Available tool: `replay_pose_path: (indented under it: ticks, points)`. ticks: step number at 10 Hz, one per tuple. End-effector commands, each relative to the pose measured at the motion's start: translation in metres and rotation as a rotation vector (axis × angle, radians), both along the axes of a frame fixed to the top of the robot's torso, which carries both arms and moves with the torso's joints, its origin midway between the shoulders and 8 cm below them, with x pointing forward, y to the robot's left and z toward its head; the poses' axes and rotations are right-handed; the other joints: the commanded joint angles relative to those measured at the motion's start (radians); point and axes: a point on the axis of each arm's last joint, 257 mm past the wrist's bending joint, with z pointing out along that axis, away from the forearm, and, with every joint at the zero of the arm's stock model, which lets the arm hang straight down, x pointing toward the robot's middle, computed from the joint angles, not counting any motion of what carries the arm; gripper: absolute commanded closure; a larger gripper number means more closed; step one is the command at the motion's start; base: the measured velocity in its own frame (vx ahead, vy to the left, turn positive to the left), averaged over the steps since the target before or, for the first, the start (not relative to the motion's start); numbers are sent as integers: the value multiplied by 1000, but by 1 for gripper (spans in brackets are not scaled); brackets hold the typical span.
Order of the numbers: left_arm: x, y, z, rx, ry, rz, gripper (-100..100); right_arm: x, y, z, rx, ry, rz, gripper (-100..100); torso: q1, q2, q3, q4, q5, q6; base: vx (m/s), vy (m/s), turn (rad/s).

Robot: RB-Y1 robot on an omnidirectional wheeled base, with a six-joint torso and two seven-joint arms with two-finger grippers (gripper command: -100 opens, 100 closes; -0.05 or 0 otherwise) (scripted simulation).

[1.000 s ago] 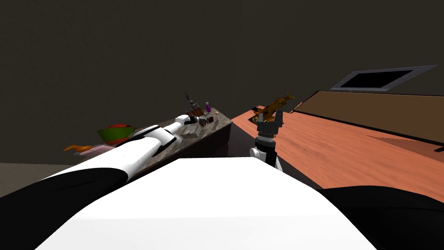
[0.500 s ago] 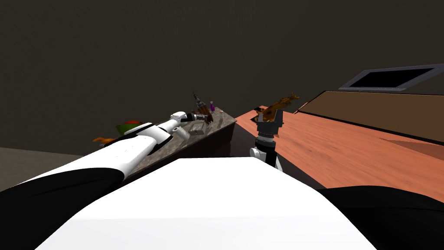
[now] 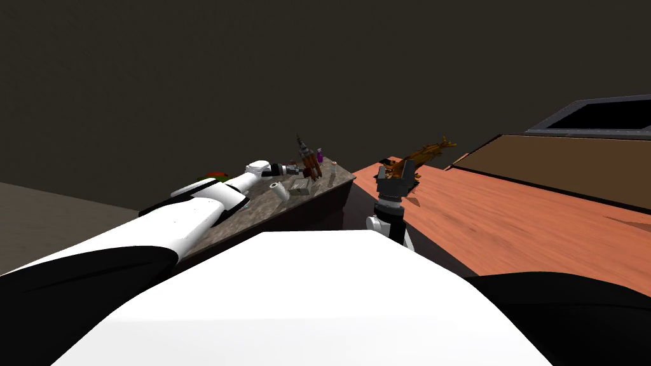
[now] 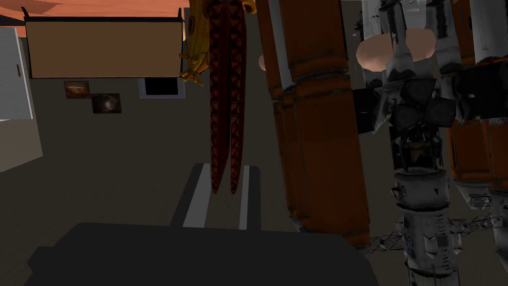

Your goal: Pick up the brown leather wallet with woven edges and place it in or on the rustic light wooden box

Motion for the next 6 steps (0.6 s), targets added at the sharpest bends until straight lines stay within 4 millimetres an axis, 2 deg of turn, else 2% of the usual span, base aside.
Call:
replay_pose_path:
  ticks: [1, 4, 6]
  points:
    - [-6, -5, 1, -3, 8, -31, 100, 0, 0, 0, 0, 0, 0, 0, 0, 0, 0, 0, 0, 0, 13, 77, 93]
    - [-23, -20, -1, -11, 29, -104, 100, 0, 0, 0, 0, 0, 0, 0, -4, -2, -1, -1, -1, 1, 48, 77, 161]
    - [-33, -29, -6, -19, 39, -141, 100, 0, 0, 0, 0, 0, 0, 0, -7, -5, -3, -1, -2, 2, 76, 38, 121]
